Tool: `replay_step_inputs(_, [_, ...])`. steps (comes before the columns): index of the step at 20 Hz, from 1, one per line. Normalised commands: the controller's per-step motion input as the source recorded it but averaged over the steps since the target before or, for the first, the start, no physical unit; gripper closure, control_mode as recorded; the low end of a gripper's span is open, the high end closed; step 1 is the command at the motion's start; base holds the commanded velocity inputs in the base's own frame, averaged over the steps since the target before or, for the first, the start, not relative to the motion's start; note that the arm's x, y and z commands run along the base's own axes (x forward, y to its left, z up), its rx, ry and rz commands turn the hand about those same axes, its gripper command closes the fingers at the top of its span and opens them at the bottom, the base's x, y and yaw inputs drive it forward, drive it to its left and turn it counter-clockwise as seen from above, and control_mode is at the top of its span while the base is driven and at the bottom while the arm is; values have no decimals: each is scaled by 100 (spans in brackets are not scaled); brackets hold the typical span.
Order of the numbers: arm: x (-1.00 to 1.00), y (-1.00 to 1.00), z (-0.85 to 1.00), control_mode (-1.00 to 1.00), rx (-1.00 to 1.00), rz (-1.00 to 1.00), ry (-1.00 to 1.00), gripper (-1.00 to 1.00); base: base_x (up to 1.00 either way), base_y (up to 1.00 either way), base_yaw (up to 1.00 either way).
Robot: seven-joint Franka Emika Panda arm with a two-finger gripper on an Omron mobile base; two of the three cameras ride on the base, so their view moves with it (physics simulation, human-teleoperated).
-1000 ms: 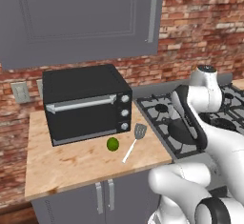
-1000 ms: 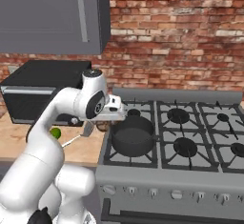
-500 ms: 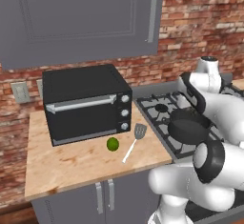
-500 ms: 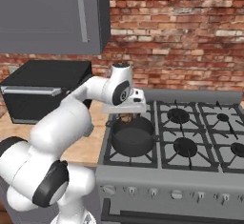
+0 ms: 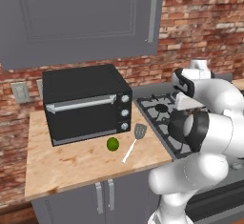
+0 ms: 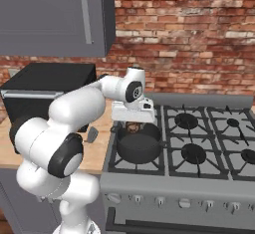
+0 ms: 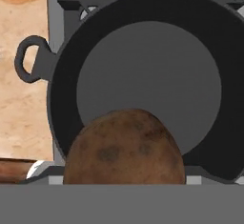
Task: Put the potato and lime in the pot. Retrieve the spatula and lightly stir the vegetables in the pot.
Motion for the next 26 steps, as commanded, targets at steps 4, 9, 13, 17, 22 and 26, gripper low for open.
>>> replay_step_inputs(4, [0,-1,-36,-100,2,0,1,100,0,0,0])
replay_step_inputs(9, [0,-7,-23,-100,1,0,-1,100,0,0,0])
replay_step_inputs(13, [4,-11,-29,-100,0,0,0,100,0,0,0])
replay_step_inputs(17, [0,-7,-29,-100,0,0,0,100,0,0,0])
replay_step_inputs(22, [0,-1,-5,-100,0,0,0,100,0,0,0])
replay_step_inputs(26, [0,0,0,-100,0,0,0,100,0,0,0])
